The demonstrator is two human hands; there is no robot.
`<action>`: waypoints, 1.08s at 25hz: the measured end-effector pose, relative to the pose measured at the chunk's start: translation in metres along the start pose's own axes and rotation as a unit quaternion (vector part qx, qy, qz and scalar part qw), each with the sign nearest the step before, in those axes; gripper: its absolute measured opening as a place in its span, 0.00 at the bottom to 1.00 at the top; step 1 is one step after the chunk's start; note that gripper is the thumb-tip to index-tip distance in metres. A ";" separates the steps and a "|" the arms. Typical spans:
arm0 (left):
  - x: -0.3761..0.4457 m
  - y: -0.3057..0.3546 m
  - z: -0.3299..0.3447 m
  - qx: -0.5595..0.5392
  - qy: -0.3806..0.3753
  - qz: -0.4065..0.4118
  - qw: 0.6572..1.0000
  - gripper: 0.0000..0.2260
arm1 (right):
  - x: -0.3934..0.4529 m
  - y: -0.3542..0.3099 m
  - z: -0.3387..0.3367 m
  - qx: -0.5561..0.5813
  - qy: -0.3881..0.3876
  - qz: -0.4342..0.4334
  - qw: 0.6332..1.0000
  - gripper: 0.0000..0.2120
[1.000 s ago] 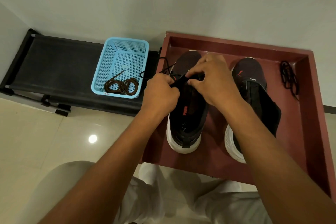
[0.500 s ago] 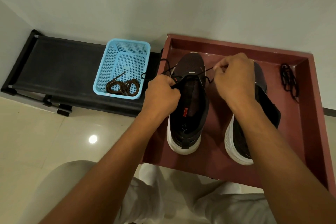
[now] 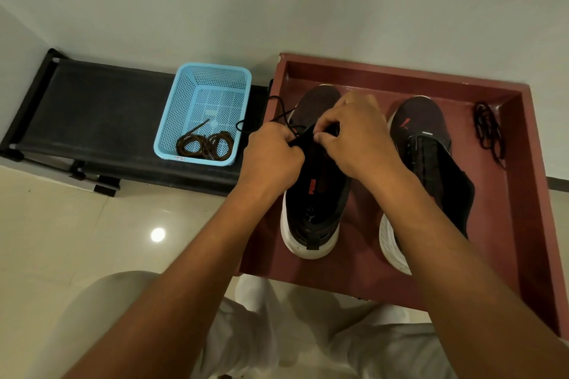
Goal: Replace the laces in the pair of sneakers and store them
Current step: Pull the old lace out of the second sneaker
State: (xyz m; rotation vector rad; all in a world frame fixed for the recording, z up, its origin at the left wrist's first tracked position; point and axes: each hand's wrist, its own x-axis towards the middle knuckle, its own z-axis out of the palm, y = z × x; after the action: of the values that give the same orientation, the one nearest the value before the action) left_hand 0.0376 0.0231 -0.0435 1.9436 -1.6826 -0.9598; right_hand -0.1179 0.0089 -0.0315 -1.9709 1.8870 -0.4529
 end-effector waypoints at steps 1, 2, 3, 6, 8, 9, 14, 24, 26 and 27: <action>0.000 0.000 0.000 0.000 0.001 0.001 1.000 0.04 | 0.001 0.002 -0.002 -0.002 -0.013 -0.001 1.000 0.02; -0.001 0.000 0.000 -0.002 0.001 0.001 1.000 0.04 | 0.002 0.006 -0.005 -0.003 -0.019 0.002 1.000 0.03; -0.001 0.000 -0.001 -0.006 0.000 0.000 1.000 0.04 | 0.004 0.009 -0.009 -0.004 -0.018 0.009 1.000 0.04; -0.001 0.001 -0.001 -0.012 -0.002 -0.002 1.000 0.04 | 0.010 0.023 -0.022 0.013 0.015 0.051 0.999 0.06; -0.002 0.001 -0.002 -0.011 -0.001 -0.001 1.000 0.04 | 0.013 0.033 -0.028 0.030 0.048 0.082 0.995 0.09; -0.002 0.001 -0.002 -0.011 -0.001 -0.001 1.000 0.04 | 0.013 0.036 -0.030 0.041 0.063 0.098 0.992 0.11; -0.003 0.004 -0.003 -0.009 -0.002 -0.009 1.000 0.04 | 0.007 0.040 -0.043 0.101 0.145 0.173 0.969 0.10; 0.006 0.008 -0.015 -0.050 -0.025 -0.019 0.998 0.11 | -0.019 0.004 -0.045 0.123 0.036 0.153 0.980 0.12; 0.011 0.009 -0.016 -0.039 0.008 0.019 0.999 0.09 | -0.028 -0.002 -0.031 0.110 0.016 0.149 0.983 0.13; 0.014 0.009 -0.015 -0.026 0.020 0.045 0.998 0.05 | -0.031 -0.003 -0.025 0.098 0.015 0.149 0.984 0.14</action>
State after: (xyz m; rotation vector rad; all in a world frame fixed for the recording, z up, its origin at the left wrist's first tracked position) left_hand 0.0425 0.0056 -0.0299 1.8254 -1.6913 -0.9152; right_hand -0.1284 0.0388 -0.0075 -1.5343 2.0279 -0.5570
